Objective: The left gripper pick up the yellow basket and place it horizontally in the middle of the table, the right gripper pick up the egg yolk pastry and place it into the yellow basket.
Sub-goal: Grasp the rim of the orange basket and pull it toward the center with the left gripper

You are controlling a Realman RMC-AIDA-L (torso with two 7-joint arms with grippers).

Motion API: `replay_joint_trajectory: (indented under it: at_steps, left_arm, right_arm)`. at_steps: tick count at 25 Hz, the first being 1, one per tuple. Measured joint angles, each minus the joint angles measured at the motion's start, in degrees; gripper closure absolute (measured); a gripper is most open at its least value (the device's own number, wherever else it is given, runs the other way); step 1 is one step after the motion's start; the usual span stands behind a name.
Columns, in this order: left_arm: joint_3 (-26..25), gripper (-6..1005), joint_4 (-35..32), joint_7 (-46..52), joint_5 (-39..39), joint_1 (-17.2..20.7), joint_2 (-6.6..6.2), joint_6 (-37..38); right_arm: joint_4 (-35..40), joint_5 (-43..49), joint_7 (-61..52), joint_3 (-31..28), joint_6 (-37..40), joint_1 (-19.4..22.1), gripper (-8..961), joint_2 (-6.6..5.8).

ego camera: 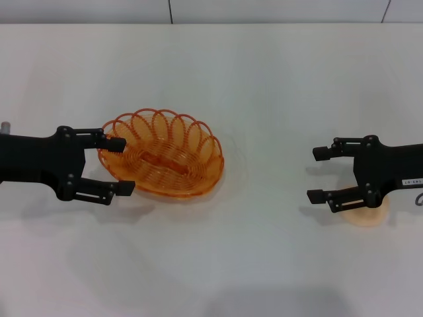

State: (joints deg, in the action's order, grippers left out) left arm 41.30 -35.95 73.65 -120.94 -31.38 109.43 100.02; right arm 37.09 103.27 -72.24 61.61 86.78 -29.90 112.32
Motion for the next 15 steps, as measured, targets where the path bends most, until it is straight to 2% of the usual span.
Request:
replay_joint_trajectory:
  at_steps: [15]
  left_arm:
    - [0.01,150,0.00,0.02,0.01,-0.07,0.00,-0.09]
  right_arm:
    - [0.01,0.00,0.00,0.00,-0.07,-0.15,115,0.09]
